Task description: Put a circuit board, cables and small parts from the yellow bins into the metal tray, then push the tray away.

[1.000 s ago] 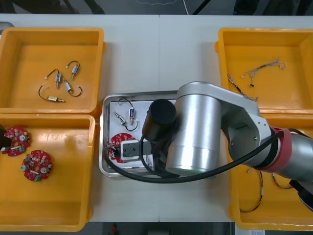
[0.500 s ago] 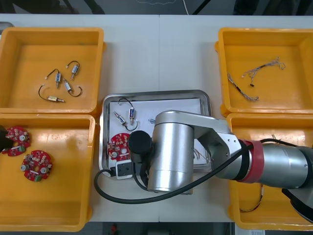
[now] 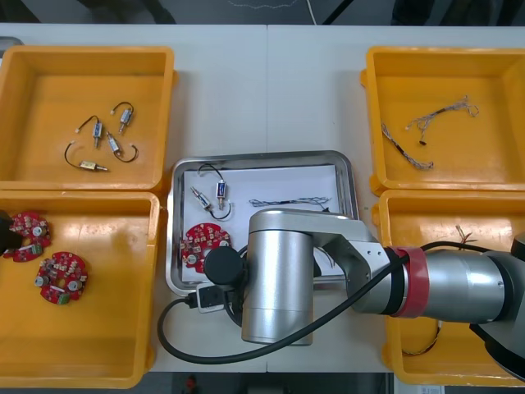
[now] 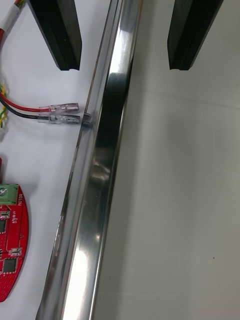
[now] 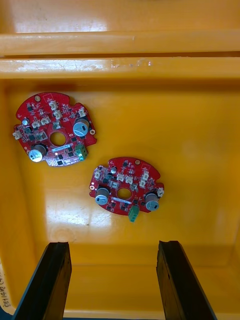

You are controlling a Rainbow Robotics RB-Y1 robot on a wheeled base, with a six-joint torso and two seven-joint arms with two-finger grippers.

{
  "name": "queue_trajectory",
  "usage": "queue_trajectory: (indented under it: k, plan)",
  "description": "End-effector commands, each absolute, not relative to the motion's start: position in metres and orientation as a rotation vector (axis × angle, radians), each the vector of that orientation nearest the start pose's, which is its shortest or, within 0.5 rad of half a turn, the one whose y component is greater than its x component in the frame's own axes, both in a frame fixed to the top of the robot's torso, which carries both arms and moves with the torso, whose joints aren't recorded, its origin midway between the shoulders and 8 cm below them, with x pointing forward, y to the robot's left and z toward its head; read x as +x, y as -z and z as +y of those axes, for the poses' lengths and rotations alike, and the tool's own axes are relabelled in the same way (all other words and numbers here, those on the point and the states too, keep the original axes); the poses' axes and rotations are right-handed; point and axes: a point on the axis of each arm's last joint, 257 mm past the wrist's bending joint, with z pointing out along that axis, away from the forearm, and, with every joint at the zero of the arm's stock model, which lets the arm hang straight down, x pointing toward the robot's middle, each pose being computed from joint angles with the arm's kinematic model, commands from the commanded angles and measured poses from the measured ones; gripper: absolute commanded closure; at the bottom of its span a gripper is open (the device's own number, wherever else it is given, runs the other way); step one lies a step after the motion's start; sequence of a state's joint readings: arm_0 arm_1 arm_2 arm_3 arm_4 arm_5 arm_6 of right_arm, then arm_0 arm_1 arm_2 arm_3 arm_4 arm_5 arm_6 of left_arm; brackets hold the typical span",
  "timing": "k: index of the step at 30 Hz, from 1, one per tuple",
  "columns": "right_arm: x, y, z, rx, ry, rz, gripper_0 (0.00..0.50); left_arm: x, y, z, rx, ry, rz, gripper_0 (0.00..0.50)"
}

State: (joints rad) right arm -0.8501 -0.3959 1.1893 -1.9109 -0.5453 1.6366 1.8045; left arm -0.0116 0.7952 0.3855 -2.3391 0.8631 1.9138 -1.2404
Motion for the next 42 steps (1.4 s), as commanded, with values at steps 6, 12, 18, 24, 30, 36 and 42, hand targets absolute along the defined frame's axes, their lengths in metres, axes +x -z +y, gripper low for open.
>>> queue_trajectory:
  k: [6,12,18,24,30,36,42]
  plan:
    - [0.342,0.307,0.026,-2.192,0.380,1.730,0.000,0.329,0.156,0.397,0.046,-0.168,2.663,0.000]
    - [0.343,0.307,0.026,-2.187,0.384,1.730,0.025,0.329,0.156,0.397,0.046,-0.168,2.663,0.000]
    - [0.345,0.307,0.023,-2.179,0.392,1.742,0.470,0.329,0.156,0.397,0.046,-0.168,2.663,0.000]
    - [0.350,0.306,0.018,-2.151,0.410,1.763,0.500,0.329,0.156,0.397,0.046,-0.168,2.663,0.000]
    - [0.363,0.301,0.010,-2.099,0.458,1.789,0.500,0.329,0.156,0.397,0.046,-0.168,2.663,0.000]
    - [0.378,0.292,-0.003,-2.024,0.475,1.861,0.500,0.329,0.156,0.397,0.046,-0.168,2.663,0.000]
    - [0.386,0.281,-0.017,-1.967,0.511,1.939,0.500,0.329,0.156,0.397,0.046,-0.168,2.663,0.000]
